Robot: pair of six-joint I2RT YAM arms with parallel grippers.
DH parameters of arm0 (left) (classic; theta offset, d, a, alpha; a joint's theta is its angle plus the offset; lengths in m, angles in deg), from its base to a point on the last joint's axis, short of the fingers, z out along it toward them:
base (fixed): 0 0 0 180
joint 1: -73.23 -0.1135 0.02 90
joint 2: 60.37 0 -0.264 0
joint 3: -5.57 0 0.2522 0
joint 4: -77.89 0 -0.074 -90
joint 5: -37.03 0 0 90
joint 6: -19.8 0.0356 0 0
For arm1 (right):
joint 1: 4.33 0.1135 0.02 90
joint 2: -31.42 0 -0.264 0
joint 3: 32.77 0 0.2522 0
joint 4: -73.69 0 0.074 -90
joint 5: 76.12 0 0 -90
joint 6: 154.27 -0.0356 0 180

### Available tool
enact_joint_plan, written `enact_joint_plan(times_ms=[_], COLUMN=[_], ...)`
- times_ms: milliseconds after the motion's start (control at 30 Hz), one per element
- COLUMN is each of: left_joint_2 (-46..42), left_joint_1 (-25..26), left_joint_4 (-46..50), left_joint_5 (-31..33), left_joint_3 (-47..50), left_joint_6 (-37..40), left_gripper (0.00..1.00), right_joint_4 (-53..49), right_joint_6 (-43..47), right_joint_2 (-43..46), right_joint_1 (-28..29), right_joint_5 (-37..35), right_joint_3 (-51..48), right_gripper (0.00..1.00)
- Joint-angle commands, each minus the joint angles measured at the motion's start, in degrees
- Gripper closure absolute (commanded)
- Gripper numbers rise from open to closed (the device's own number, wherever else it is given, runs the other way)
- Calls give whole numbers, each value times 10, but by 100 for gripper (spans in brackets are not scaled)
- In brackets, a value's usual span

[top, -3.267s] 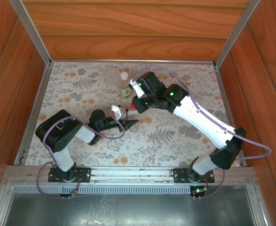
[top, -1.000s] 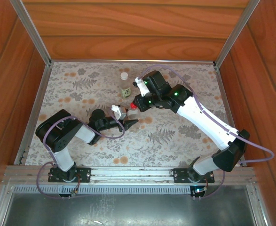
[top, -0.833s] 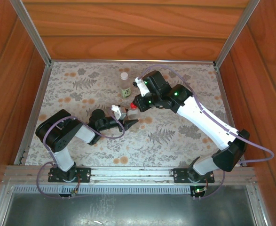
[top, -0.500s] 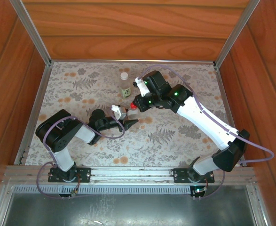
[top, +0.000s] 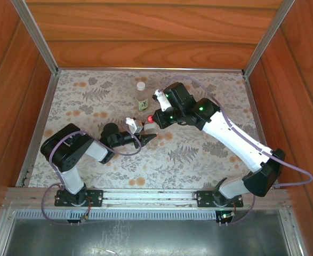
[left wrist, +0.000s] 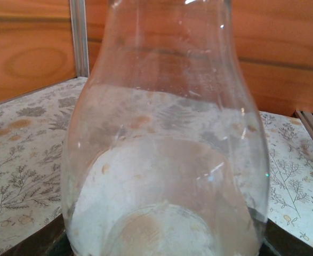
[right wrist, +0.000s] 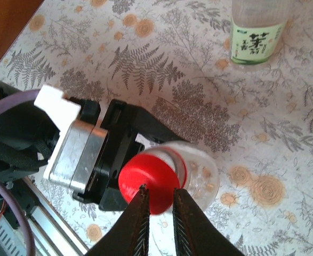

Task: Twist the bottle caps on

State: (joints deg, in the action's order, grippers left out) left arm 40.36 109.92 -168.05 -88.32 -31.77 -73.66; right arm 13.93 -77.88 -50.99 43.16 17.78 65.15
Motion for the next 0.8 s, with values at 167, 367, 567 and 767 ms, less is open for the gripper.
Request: enact_joint_plan(times_ms=[167,367,567,767], left_joint_2=[24,26,30,26], left_joint_1=[-8,-8,-8,-8], left_joint_4=[87,87,88,91], left_joint_5=[-6,-12,-19,-23], left_joint_3=[8,8,2,3], left_joint_6=[-3,0,0,2], left_gripper=[43,43,43,43], right_joint_4=[3,7,15,18], right_joint_6=[-18,-11,-10,-8], right_joint_2=[16,3,1,-9], right_joint_1=[-2,-2,-3,-4], right_joint_5=[5,0,-3,-7], right_joint_3=[-15,5,10,17], right_gripper=[80,78,77,75])
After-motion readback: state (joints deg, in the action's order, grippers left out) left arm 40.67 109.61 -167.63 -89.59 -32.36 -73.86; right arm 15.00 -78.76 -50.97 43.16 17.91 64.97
